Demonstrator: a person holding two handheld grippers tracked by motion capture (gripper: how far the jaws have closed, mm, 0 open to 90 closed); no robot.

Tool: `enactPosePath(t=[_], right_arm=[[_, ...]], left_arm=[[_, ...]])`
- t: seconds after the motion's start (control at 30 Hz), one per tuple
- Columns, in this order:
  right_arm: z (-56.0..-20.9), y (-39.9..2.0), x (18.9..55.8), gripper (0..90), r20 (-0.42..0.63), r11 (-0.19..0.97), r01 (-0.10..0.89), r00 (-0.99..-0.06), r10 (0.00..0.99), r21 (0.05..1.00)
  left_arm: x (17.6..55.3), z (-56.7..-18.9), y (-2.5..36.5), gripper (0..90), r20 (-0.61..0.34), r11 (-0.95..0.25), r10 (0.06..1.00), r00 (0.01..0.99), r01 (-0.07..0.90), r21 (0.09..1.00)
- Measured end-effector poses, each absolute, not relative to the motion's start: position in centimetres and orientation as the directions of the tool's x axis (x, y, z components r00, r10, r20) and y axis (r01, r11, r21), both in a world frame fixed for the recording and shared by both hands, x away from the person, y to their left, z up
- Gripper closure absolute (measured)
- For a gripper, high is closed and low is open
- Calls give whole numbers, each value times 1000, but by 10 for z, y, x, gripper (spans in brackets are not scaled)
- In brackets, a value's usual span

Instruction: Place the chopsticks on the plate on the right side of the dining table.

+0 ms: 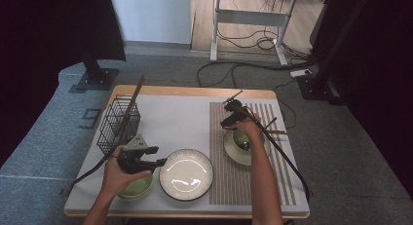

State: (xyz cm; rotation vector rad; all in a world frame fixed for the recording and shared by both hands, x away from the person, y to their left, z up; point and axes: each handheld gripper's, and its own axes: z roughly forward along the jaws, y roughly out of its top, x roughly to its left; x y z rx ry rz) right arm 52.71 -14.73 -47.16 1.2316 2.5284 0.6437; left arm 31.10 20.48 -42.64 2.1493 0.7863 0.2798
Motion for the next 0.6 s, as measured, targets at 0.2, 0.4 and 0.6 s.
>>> enactPosePath(t=[0.2,0.4,0.6], right_arm=[[-472,-147,526,344,-31,543,679,-611,791,493],[-468,-149,526,338,-11,510,676,-597,802,531],[-458,-154,521,349,6,460,668,-571,821,584]], left_arm=[[311,-427,204,427,-64,-479,620,782,442,759],[311,-427,205,427,-64,-477,621,781,441,760],[311,-427,204,427,-63,-480,620,782,441,759]])
